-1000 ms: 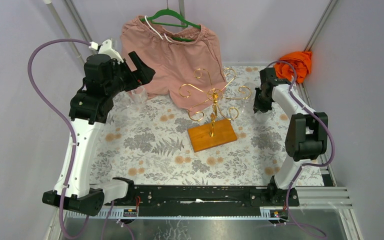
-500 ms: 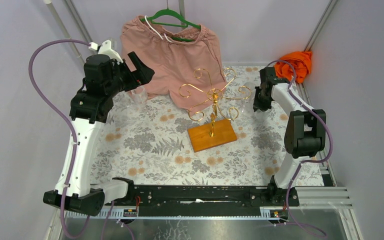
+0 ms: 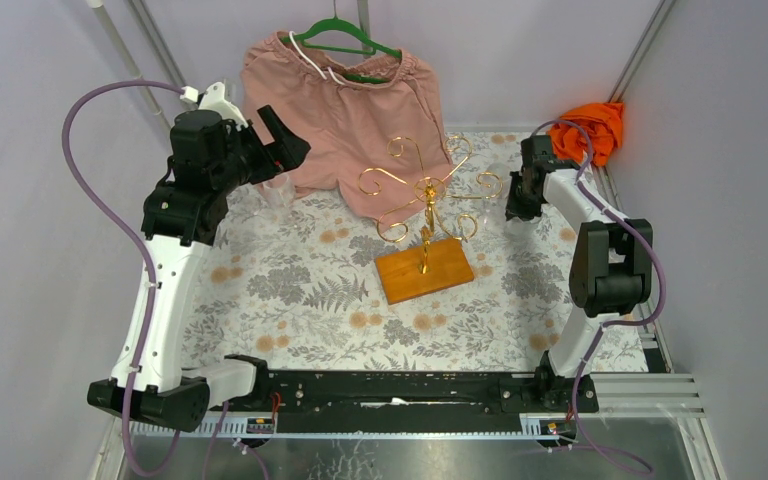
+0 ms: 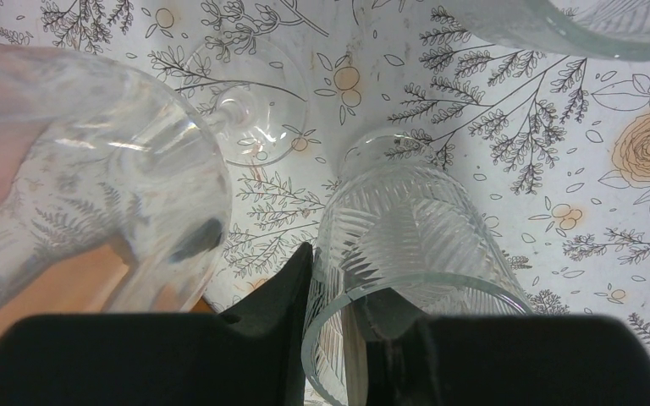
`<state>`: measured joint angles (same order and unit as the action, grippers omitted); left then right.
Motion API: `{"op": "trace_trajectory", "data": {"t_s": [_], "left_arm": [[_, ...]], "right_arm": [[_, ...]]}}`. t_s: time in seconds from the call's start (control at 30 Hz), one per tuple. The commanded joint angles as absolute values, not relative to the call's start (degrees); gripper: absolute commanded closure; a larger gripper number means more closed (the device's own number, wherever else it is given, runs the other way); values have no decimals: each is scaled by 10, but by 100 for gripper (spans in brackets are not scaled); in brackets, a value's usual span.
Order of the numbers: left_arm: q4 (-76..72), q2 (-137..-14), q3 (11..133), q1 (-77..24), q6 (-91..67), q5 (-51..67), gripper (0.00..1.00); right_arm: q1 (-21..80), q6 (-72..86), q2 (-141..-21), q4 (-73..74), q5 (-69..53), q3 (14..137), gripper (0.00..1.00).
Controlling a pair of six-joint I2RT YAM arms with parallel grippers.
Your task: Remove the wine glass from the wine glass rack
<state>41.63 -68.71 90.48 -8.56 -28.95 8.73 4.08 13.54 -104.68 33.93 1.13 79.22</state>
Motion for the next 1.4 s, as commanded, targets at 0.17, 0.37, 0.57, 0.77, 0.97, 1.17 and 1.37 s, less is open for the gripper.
{"op": "trace_trajectory", "data": {"t_s": [0.17,0.37,0.57,0.77,0.97,1.17,1.37], "left_arm": [[387,-674,894,-79,-282,97,1],[381,-674,891,-78,-290,117,1],[377,-673,886,-78,-292,127,1],[377,-668,884,-78,-289,124,1],[378,-667,883,-77,-289,124,1],[370,-663,881,-77,-286,121,1],[369,-649,883,-76,-278,97,1]], "right_arm": [[40,132,-1025,373,12,778,89],[40,135,-996,370,19,754,73],[41,135,-985,371,20,758,59],[41,137,-974,375,20,772,53],[41,139,-939,385,19,788,43],[40,144,-875,384,24,800,24],[41,152,-787,380,58,802,5]]}}
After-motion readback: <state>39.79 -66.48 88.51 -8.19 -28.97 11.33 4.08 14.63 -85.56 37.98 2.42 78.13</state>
